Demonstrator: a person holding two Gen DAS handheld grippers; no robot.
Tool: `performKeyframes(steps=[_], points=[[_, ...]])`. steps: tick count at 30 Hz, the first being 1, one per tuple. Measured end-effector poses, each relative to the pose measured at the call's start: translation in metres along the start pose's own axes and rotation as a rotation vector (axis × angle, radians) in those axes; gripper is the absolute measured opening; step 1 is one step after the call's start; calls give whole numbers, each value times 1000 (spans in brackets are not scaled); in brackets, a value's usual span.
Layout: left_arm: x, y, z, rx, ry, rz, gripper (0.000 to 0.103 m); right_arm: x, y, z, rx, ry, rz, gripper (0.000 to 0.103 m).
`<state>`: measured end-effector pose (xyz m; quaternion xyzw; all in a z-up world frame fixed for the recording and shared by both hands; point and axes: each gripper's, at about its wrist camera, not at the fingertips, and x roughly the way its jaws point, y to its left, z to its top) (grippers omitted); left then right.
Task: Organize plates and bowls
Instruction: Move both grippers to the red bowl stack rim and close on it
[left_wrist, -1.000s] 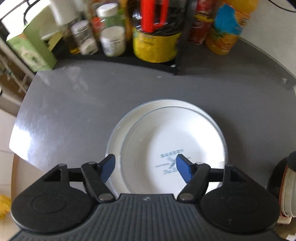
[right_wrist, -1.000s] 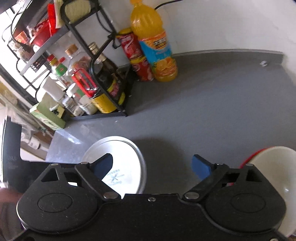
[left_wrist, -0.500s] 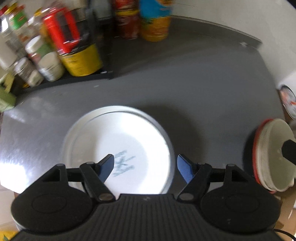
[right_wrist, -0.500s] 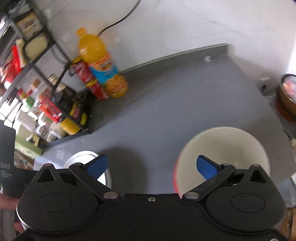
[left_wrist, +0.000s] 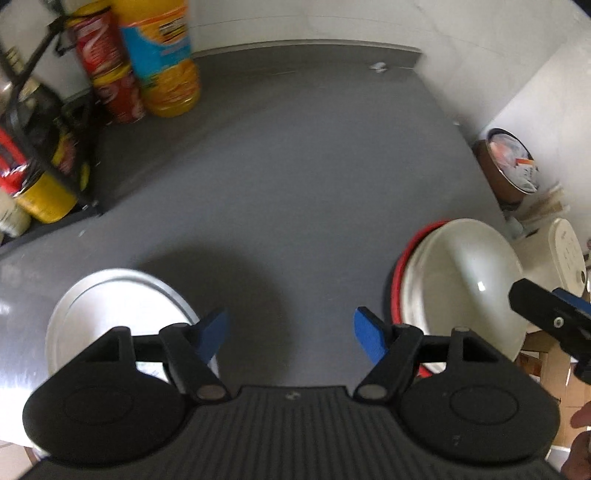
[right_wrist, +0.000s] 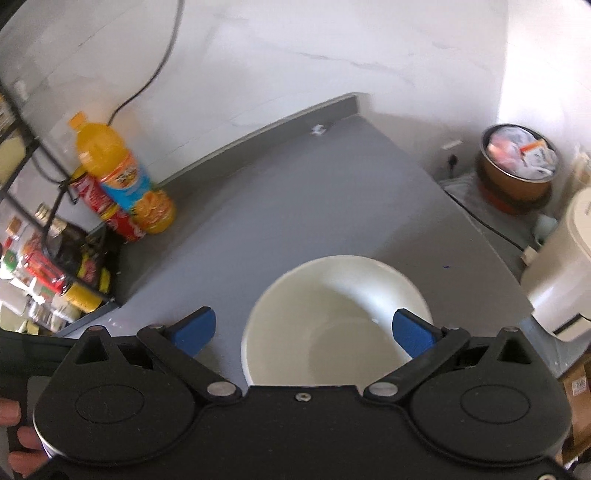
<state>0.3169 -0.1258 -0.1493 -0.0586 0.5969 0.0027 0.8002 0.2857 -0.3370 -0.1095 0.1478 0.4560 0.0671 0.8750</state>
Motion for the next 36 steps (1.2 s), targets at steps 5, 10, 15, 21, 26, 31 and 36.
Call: performKeyframes(steps=[5,10,15,21,26,31,36], points=[[9,-23,11,38,2,-7,74,1,-20,2,35,-7,-31,103],[15,-42,20,73,1,-41,74,8,-40,0,74,6,-64,103],[21,-59,28,77,-4,-77,74,18,-63,-5,132,30,-78,103],[39,-78,28,88,32,-102,74,35,-86,-13,208,65,-72,101],[55,-83,24,80,59,-116,73,51,-95,-21,232,104,-56,91],[69,-84,23,69,79,-112,66,64,-102,-27,269,135,-22,70],[83,-87,19,57,90,-91,48,73,-108,-30,313,156,9,56]])
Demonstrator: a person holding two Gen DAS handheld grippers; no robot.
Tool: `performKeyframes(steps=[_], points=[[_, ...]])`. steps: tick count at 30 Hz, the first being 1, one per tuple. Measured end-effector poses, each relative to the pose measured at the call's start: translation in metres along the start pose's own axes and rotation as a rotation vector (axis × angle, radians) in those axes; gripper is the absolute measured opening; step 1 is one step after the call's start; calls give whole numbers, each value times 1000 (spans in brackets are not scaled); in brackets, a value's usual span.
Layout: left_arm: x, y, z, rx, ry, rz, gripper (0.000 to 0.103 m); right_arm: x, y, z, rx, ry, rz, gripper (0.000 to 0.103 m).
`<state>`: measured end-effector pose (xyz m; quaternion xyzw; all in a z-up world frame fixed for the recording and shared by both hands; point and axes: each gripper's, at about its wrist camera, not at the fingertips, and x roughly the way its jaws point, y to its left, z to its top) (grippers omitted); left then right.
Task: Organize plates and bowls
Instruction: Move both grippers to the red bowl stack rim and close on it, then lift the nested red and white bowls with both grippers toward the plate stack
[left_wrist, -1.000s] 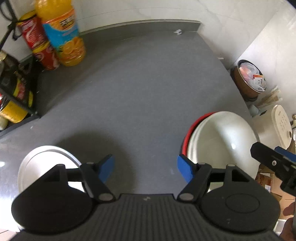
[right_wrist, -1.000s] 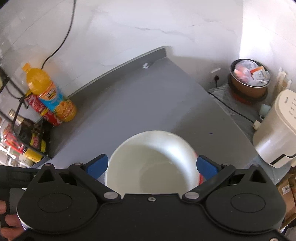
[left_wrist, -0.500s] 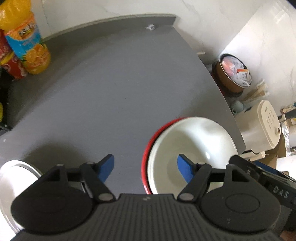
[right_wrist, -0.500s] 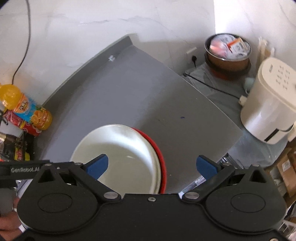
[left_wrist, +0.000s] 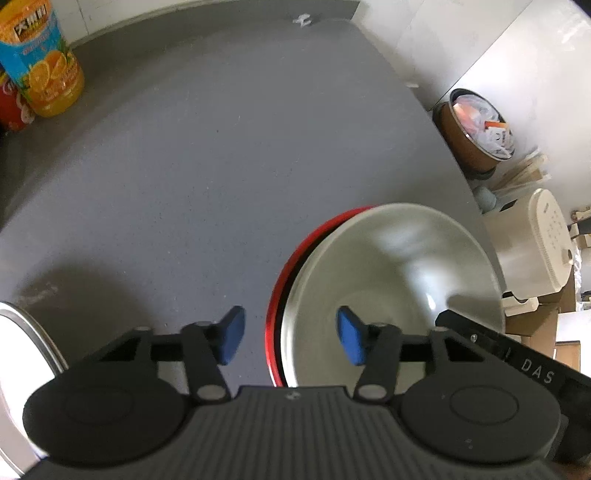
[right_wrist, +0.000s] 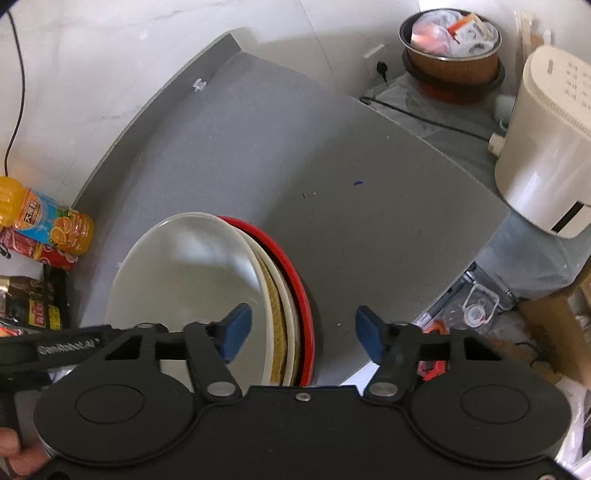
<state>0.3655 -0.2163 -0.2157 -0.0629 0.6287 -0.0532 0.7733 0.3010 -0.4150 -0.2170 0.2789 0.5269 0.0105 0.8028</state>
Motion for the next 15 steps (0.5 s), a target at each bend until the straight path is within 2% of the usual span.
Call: performKeyframes(steps=[4,6,8,15], points=[[9,1,-2,-18,11,8,37,4,-5,0,14,14,15,41],[13,2,-3,-33,19,-2,29,6,-7,0,27,22,28,35],[13,6,-4,-57,18,4,25,7,-9,0,35,24,46,30],[10,13,-4,-92,29,-18,23,7,-7,2,10,33,50,30]])
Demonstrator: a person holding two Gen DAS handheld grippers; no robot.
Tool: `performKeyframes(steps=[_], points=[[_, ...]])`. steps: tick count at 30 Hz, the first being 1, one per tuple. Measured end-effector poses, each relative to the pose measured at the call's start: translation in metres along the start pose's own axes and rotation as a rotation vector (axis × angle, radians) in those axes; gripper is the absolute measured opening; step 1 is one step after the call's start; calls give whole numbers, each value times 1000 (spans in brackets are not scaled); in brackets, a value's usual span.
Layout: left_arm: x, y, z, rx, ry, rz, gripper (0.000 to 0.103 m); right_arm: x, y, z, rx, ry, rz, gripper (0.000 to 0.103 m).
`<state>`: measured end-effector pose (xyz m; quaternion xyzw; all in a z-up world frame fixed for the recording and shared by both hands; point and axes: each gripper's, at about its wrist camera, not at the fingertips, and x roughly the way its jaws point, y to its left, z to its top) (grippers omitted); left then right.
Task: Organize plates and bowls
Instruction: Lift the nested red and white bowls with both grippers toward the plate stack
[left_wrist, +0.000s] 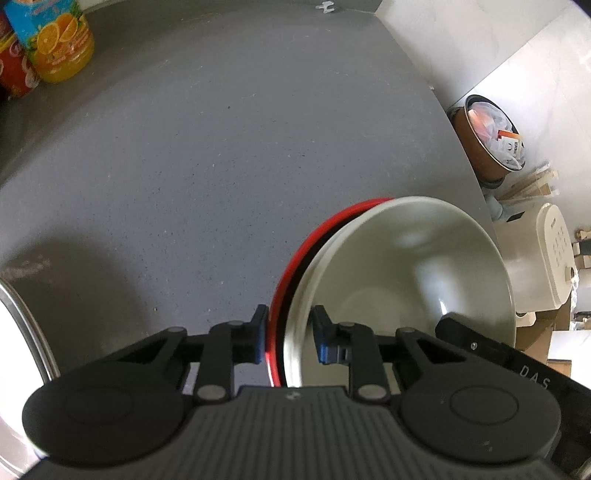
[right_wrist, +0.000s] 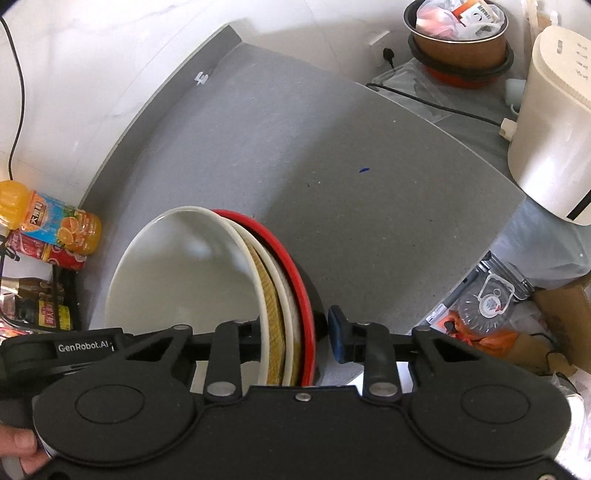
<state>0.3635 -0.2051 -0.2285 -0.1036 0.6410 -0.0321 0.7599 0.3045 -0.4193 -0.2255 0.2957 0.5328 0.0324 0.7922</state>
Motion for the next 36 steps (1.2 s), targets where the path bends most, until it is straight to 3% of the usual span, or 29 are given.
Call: performKeyframes(steps=[4,12,25,36], points=[[-1,9,4,-39,23,-31,22,0,-1,0,-28,4,15,30],[-6,7,-6,-49,-3,-8,22,10,-2,0,-61,62,37,31],[5,4,-1,-62,12,-3,24,8,1,1,-81,50,34,30],[-9,21,-7,-35,-17,-49,23,-2,22,-4,-63,5,37,31]])
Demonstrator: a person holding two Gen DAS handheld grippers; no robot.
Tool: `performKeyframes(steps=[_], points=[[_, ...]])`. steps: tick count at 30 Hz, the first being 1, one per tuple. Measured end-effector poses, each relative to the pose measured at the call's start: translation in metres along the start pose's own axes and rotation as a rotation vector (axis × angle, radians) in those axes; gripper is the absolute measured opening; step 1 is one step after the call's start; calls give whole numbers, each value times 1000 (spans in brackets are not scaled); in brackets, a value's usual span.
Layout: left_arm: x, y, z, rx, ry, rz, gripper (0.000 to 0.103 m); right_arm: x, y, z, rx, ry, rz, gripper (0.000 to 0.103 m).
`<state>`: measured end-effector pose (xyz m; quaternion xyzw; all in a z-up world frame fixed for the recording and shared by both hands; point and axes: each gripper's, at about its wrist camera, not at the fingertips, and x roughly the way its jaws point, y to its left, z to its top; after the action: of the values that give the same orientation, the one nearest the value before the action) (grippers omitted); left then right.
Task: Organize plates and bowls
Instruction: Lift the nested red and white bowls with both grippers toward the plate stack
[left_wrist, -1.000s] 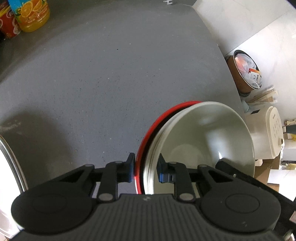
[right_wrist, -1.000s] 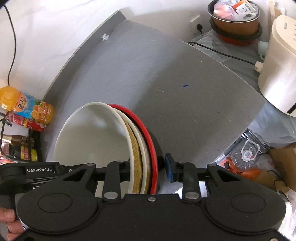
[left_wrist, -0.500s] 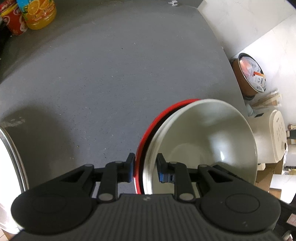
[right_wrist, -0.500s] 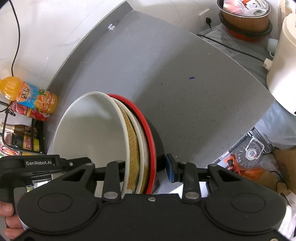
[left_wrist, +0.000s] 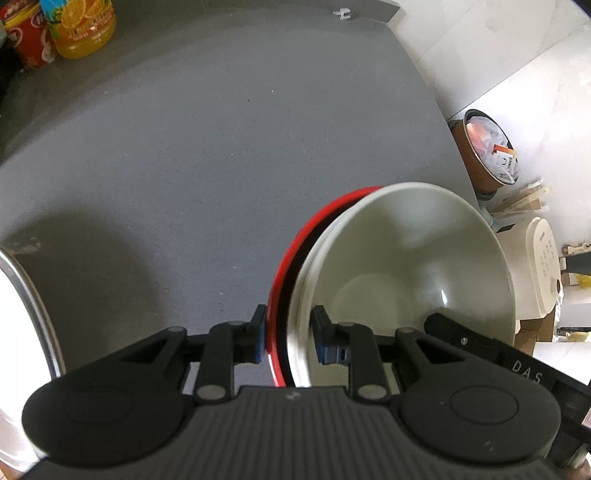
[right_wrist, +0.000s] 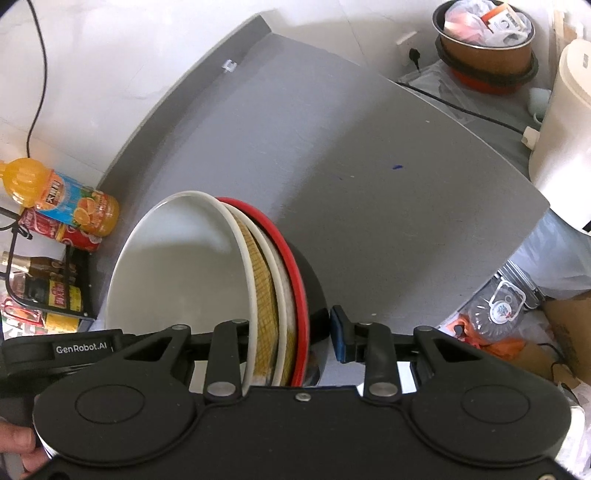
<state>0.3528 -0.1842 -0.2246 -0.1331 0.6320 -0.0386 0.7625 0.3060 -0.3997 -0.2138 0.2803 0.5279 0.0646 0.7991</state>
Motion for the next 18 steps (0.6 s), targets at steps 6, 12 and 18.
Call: performKeyframes(steps=[6,12,18], points=[[-20,11,4,-4,-42,-26,23,-8,20,-2,4,-37,14,31],[-46,28,3,-12,-82,-42,23,-16,46,-7,-18,-63,38,31],[-68,52,-5,-31,-105,-40,23,-16,74,-18,-56,-61,51,31]])
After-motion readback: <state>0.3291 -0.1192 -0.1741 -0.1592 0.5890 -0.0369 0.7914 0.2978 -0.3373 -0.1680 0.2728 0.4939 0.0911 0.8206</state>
